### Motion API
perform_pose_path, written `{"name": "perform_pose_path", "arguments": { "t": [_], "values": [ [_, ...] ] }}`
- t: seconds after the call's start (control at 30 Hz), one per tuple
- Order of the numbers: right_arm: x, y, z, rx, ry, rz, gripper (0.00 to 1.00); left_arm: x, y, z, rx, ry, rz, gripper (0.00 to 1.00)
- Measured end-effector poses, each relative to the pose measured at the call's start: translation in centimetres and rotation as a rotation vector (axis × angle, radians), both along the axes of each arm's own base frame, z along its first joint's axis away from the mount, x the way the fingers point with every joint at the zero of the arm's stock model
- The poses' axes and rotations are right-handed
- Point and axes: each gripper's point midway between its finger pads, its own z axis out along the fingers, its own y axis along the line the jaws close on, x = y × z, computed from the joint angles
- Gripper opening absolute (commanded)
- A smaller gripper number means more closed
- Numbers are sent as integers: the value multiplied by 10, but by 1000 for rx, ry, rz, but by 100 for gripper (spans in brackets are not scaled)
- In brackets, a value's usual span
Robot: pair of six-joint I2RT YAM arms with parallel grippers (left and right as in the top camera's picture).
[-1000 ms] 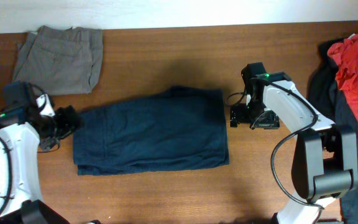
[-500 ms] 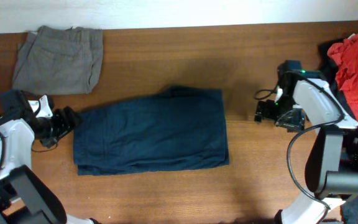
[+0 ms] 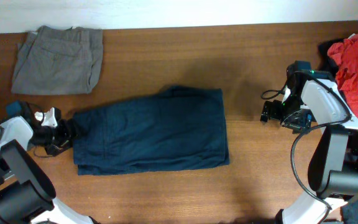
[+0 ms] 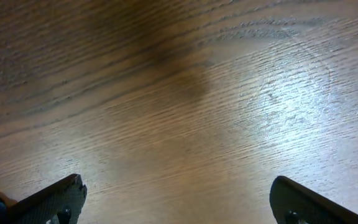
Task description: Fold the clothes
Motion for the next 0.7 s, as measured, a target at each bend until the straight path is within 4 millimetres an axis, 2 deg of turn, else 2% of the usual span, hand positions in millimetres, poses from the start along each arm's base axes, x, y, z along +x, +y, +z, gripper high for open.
{"name": "perform_pose_path", "arguments": {
  "t": [0.17,0.33,0.47,0.63,0.7],
  "values": [
    [0,0,0,3,0,0,99,2,-7,1,-46,-19,-21,76],
    [0,0,0,3,0,0,99,3,-18,1,-104,-44,-40,69],
    [0,0,0,3,0,0,99,2,-25,-1,-139,-66,-51,54],
    [0,0,0,3,-1,0,99,-3,-39,-8,-192,-78,-62,20],
    [0,0,0,2,-2,0,99,-6,-43,-12,-204,-69,-71,15]
  ]
}}
